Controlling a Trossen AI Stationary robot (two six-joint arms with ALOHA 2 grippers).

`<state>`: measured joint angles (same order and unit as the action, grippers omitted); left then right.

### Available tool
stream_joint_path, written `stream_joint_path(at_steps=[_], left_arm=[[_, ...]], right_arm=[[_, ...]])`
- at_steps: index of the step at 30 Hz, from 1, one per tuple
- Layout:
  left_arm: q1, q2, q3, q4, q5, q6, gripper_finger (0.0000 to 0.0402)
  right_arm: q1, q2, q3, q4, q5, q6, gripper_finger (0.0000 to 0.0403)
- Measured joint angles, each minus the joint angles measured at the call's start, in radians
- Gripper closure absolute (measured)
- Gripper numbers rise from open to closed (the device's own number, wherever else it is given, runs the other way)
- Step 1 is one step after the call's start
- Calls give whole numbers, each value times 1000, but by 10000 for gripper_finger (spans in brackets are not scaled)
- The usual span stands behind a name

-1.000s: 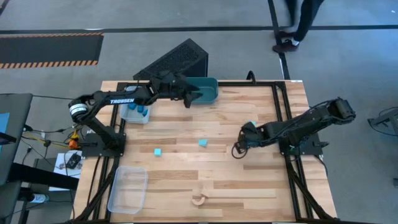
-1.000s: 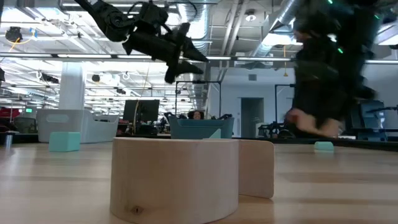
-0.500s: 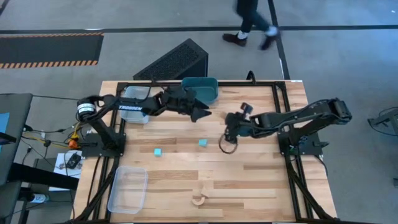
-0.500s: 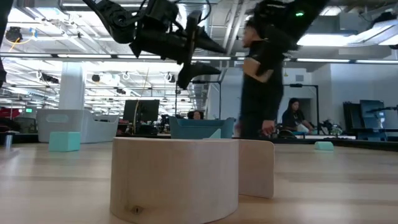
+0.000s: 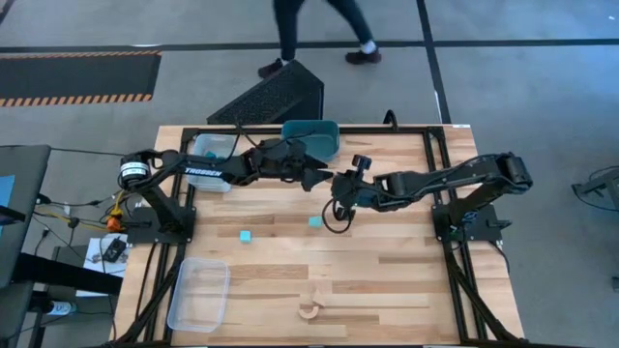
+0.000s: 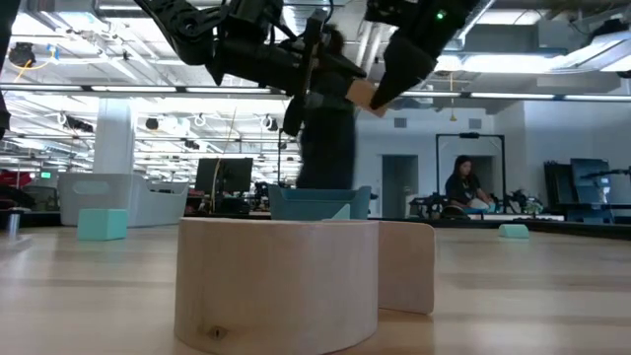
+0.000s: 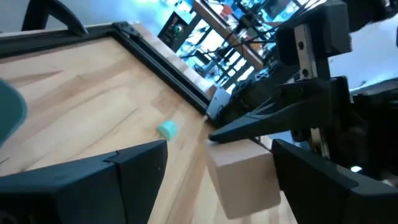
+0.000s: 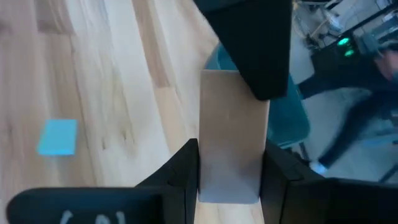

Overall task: Sort & place blocks by color
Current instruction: Put the top brown block into the blue bin

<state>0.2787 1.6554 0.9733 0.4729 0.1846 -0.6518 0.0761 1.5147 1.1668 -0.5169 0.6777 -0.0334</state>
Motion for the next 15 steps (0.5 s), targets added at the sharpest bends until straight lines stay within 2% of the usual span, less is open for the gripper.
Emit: stream_joint_path(at_steps=[5,9,12,15], left_arm=[[0,0,0,-8,63,5,129],[-3,0,0,-14,51,10,137],[-1,-1,0,-4,40,7,167],[3,-1,0,8,38,7,214]], right_arm=[[-17,12,35,42,-2,-17,282],[-21,10,38,95,-4,-59,281],[-22,8,37,98,-4,-72,281],[-23,11,37,97,-2,-72,281]])
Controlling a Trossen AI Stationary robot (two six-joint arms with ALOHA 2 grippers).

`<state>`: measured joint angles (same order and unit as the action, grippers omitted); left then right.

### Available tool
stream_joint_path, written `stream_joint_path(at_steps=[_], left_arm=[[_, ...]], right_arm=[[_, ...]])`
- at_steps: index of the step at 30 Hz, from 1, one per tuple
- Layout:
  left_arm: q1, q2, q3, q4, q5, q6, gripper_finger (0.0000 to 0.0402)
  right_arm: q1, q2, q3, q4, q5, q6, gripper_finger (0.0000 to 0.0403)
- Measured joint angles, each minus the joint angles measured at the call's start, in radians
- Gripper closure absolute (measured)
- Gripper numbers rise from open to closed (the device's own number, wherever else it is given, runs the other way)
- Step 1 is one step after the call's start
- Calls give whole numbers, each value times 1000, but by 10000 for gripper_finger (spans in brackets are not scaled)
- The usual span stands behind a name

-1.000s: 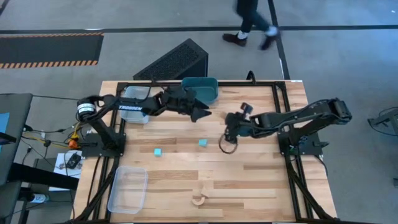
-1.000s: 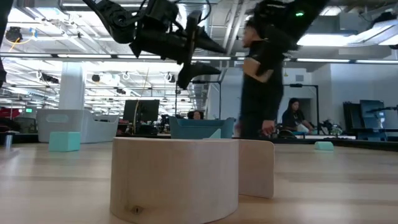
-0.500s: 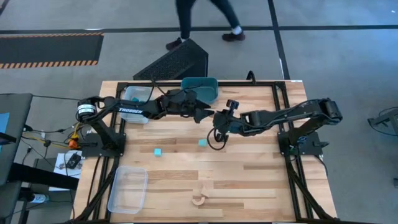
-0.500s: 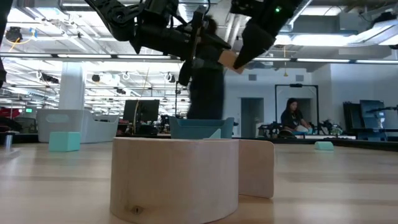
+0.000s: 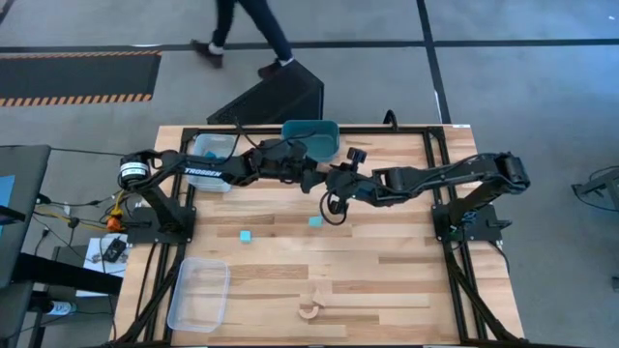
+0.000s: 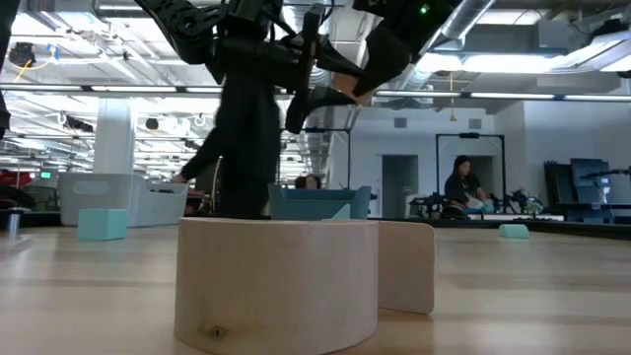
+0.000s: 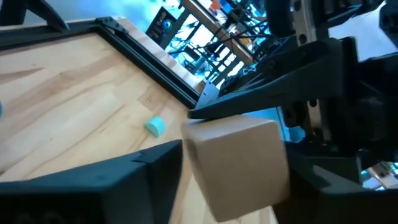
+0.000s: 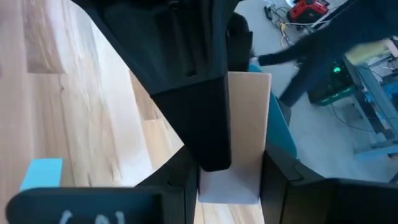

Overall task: Sort & place blocks by color
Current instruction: Put the top brown block into the blue bin

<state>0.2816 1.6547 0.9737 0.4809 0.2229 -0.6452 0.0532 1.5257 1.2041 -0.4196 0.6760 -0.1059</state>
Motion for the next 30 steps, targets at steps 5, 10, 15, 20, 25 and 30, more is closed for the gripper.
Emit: stream_joint_path(at_steps=[5,10,15,20,25,30], left_arm=[[12,0,0,1,-6,-15,296],[27,0,0,-2,-13,7,296],[64,1,0,-43,-79,37,296],[128,1,0,-125,-119,73,296],[208,1,0,-197,-159,147,296],[295,37,0,-221,-205,235,294]], right_arm=[[-1,0,0,-1,14,-3,274],[-20,0,0,5,5,125,222],[-44,-1,0,-35,-10,310,158],[-49,-12,1,-101,-10,483,141],[-46,-31,3,-146,-12,579,142],[-46,-31,0,-182,-28,643,144]])
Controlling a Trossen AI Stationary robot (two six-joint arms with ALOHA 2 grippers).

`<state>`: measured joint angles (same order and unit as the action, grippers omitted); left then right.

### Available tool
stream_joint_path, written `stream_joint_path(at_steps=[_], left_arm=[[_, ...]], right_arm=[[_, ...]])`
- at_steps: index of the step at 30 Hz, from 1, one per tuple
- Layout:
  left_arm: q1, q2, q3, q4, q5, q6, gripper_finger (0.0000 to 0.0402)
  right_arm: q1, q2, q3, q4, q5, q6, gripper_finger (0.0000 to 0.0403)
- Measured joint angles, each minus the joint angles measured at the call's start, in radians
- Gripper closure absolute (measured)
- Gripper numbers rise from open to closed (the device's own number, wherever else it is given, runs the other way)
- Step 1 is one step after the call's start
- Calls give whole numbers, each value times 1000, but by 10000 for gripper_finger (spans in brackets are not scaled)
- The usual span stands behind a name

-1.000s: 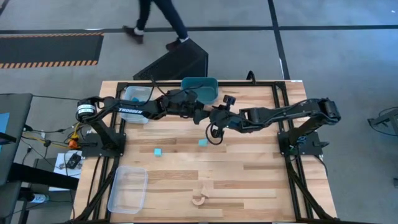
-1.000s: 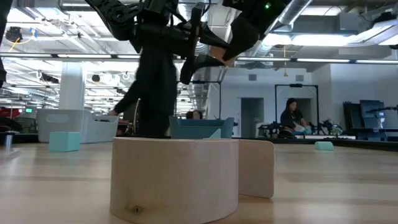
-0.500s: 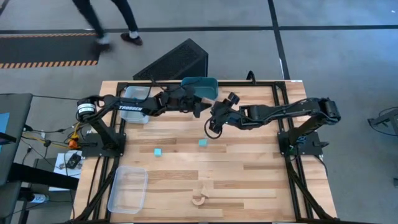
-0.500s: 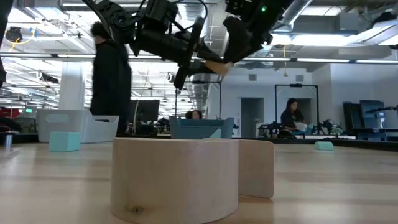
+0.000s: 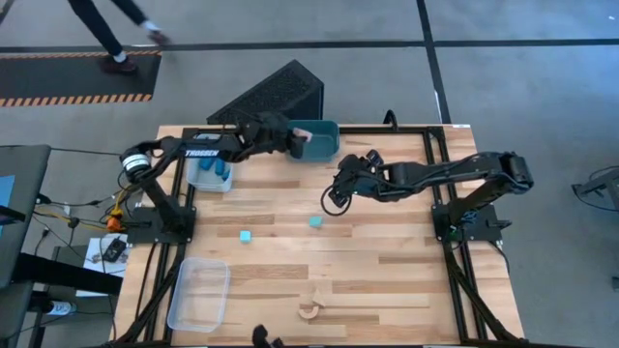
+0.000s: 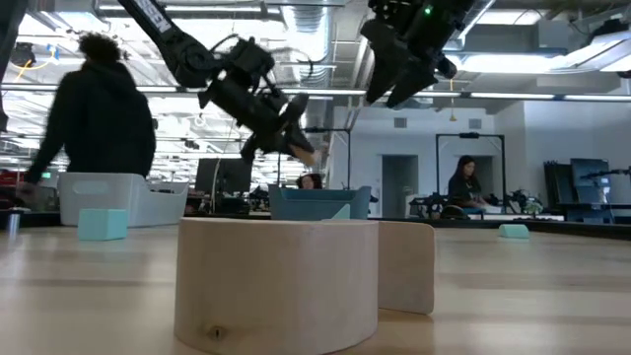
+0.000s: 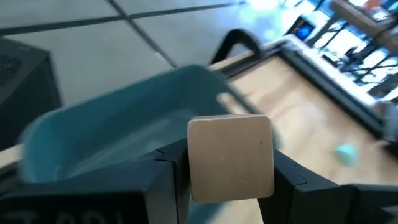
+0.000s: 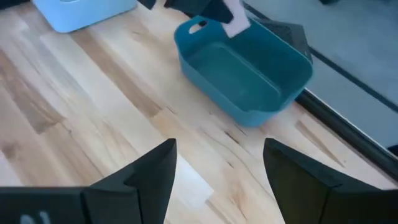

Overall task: Sort & place blocks by color
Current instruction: Put the top brown block into the blue bin

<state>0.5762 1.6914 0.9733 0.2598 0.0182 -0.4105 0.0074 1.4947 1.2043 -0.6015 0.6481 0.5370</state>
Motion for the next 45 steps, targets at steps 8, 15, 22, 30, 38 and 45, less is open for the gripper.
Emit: stream_joint_path(at_steps=[8,15,22,30,38,45], left_arm=[[86,153,71,8,63,-17,291],[98,214,160,-36,66,-16,288],[95,222,176,-126,109,7,254],[80,201,177,-295,118,7,195],[12,36,175,-321,31,43,184],[-90,-175,176,-408,-70,159,184]], right_arm=[[0,0,0,-127,1,120,144],[0,0,0,-171,-22,148,144],[-14,0,0,-173,-25,147,144],[-17,0,0,-164,-172,87,144],[14,0,0,-143,-233,64,144],[27,22,0,-42,-407,6,144]])
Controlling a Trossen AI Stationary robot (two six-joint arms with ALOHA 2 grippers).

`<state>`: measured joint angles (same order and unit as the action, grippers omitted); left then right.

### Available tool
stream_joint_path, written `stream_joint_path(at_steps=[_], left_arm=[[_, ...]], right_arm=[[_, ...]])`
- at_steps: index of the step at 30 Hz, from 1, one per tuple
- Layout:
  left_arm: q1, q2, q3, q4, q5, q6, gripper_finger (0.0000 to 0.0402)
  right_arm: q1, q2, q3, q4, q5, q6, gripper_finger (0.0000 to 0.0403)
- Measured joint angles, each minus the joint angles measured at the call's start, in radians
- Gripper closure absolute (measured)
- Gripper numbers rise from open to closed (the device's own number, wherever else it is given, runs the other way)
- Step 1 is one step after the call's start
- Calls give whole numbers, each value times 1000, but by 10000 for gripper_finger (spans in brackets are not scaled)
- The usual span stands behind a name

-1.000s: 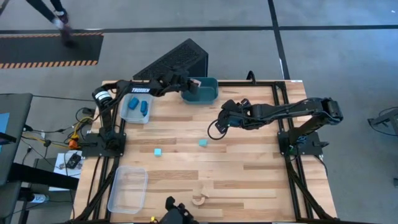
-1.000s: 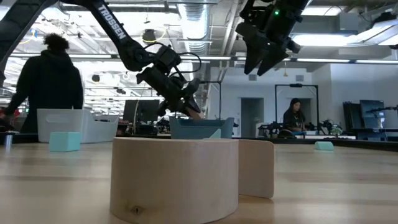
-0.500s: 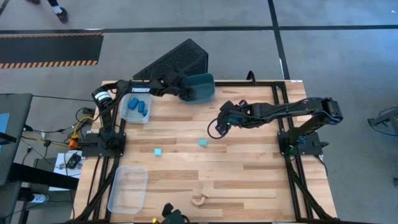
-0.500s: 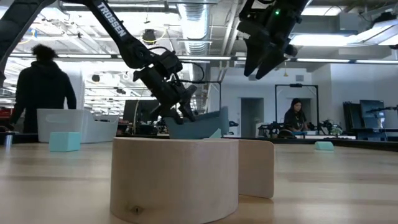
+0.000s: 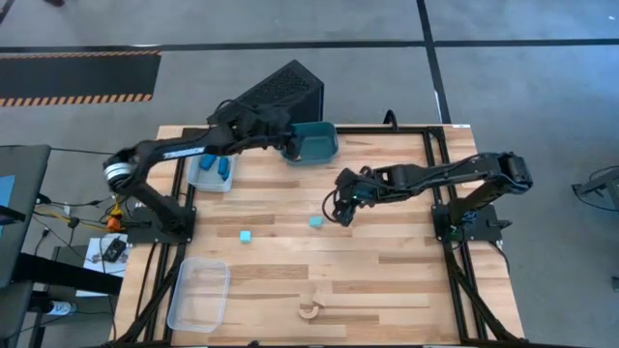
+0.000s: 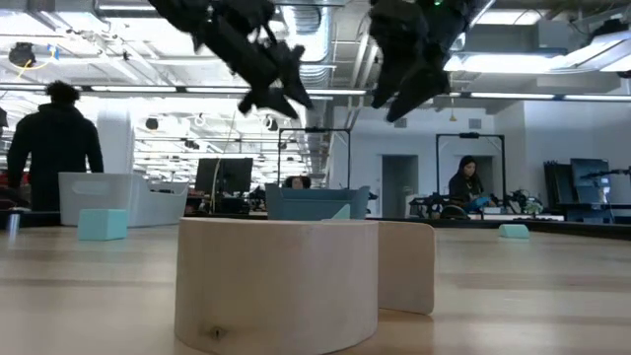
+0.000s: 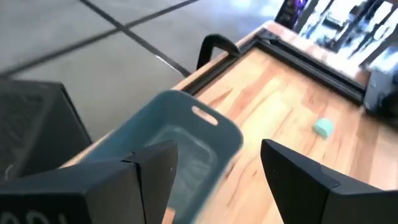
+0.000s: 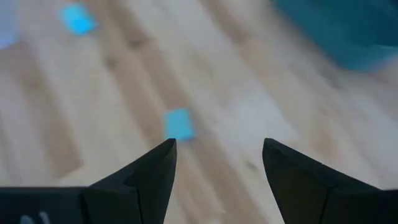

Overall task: Sort & place blocks by color
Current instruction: Put the top brown block into the blue bin

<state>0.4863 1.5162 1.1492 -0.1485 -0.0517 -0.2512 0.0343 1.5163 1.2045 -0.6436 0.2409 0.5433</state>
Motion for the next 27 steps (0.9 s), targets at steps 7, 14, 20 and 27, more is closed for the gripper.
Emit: stream_joint_path(at_steps=[7,14,20,27], left_arm=[[-180,-153,0,-165,-211,77,184],[-401,-226,-11,-377,-415,-110,184],[-648,-225,-22,-538,-496,-430,184],[-927,-214,-22,-562,-641,-647,184]], right_arm=[[52,88,-2,105,-171,-184,144],[149,192,0,244,-242,-199,144],[250,283,-1,450,-250,-277,144],[369,386,0,606,-271,-544,144]])
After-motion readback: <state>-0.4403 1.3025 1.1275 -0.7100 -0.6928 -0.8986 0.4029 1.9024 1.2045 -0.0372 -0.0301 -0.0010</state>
